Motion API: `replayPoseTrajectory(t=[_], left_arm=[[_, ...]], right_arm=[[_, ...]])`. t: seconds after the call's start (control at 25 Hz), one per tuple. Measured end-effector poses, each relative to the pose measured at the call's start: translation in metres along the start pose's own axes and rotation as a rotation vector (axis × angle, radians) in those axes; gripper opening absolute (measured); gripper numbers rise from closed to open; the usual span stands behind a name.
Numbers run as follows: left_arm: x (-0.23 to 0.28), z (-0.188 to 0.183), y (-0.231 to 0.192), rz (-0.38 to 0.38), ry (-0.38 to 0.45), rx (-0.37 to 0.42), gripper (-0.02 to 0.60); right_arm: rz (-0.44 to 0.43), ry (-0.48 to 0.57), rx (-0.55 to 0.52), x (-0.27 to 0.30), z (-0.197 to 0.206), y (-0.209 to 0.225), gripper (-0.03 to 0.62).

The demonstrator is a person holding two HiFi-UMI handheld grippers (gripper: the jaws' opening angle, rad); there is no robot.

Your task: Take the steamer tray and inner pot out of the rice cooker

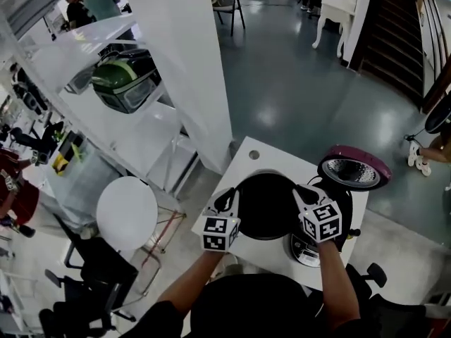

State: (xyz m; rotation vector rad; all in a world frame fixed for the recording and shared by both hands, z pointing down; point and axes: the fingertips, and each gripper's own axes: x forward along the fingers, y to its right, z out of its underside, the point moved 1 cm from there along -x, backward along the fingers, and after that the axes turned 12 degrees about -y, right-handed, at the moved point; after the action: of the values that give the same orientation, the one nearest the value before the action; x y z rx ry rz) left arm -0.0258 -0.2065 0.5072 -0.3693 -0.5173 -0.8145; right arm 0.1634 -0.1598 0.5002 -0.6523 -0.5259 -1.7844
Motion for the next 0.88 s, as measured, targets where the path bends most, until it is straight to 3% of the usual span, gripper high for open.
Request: replayPoseTrajectory(t=[0.32,0.88], left_arm=[[-0.009,0.028,-0.042,-0.059,-0.011,-0.047,0.028],[-0.008,0.110,-0.096,-0.077,-0.140,-0.182,0.028]], right_arm=[[-0.067,-0.036,0.003,0.043,0.002,-0.034,0.023],[-0.151,-0.200,0.038,0.115,0.050,-0.089,0.025]])
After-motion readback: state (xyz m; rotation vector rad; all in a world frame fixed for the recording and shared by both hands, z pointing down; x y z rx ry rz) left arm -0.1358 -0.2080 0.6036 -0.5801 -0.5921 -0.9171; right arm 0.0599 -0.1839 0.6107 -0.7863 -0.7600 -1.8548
